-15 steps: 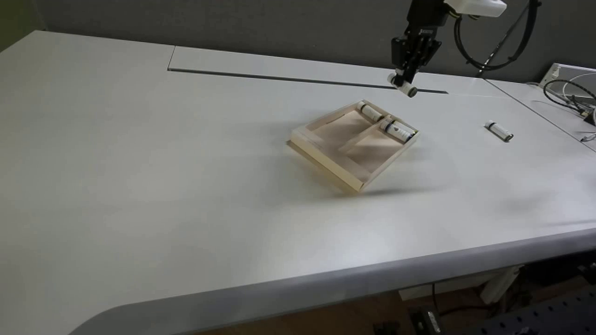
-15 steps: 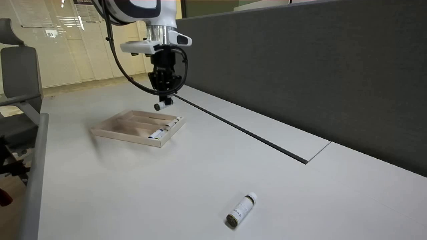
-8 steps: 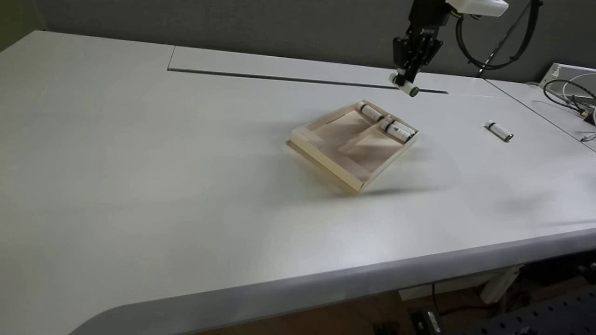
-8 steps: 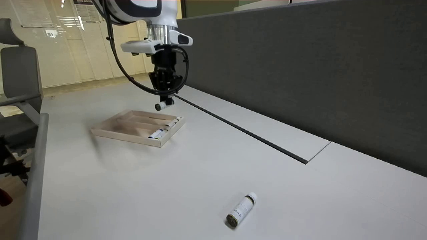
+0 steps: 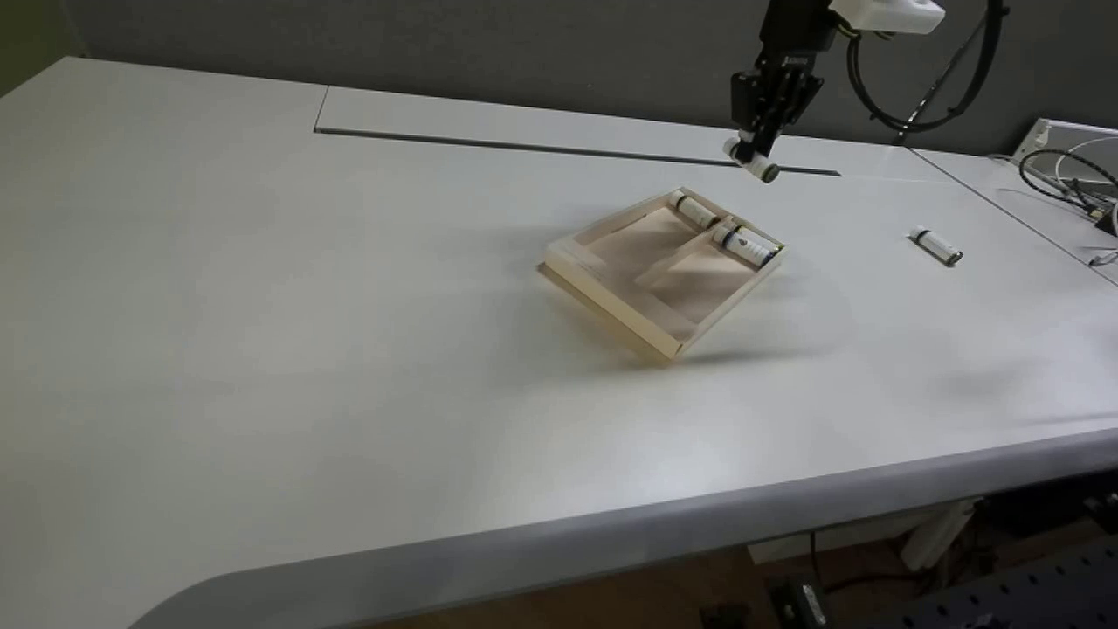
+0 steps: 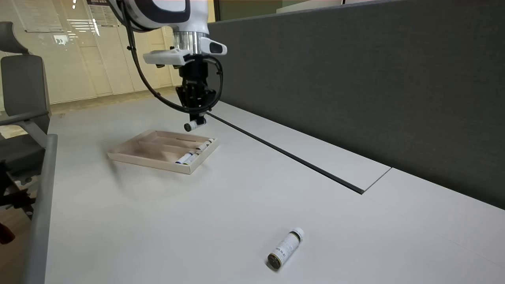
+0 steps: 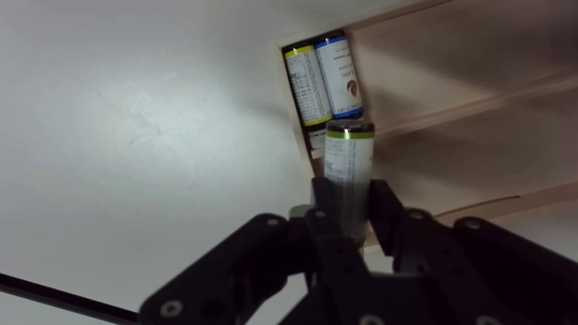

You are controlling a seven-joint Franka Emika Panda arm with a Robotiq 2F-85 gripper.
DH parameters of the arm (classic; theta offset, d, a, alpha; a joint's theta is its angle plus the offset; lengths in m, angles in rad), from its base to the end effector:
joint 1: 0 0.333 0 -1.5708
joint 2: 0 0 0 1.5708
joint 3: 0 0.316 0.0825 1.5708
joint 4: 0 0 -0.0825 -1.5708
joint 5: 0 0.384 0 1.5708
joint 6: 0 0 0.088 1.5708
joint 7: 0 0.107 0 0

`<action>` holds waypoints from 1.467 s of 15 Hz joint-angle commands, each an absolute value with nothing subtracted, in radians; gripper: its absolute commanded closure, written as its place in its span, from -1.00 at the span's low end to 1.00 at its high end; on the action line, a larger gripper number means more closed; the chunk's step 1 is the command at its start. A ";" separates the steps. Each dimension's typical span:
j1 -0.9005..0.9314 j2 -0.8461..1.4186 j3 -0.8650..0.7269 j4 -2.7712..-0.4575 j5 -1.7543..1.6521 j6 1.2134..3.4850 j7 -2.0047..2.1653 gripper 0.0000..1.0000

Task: Put a bottle on the tray

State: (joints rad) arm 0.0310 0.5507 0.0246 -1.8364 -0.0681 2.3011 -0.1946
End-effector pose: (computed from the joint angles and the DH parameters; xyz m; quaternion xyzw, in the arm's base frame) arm 0.6365 0.0331 0.2218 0.9881 0.1467 -0.0439 0.0148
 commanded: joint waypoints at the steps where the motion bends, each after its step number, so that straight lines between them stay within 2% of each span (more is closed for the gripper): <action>1: 0.042 0.583 0.037 -1.799 -0.094 2.328 -0.187 0.87; 14: 0.071 0.752 0.090 -1.660 -0.112 2.363 -0.265 0.87; 22: 0.070 0.781 0.103 -1.637 -0.105 2.348 -0.270 0.87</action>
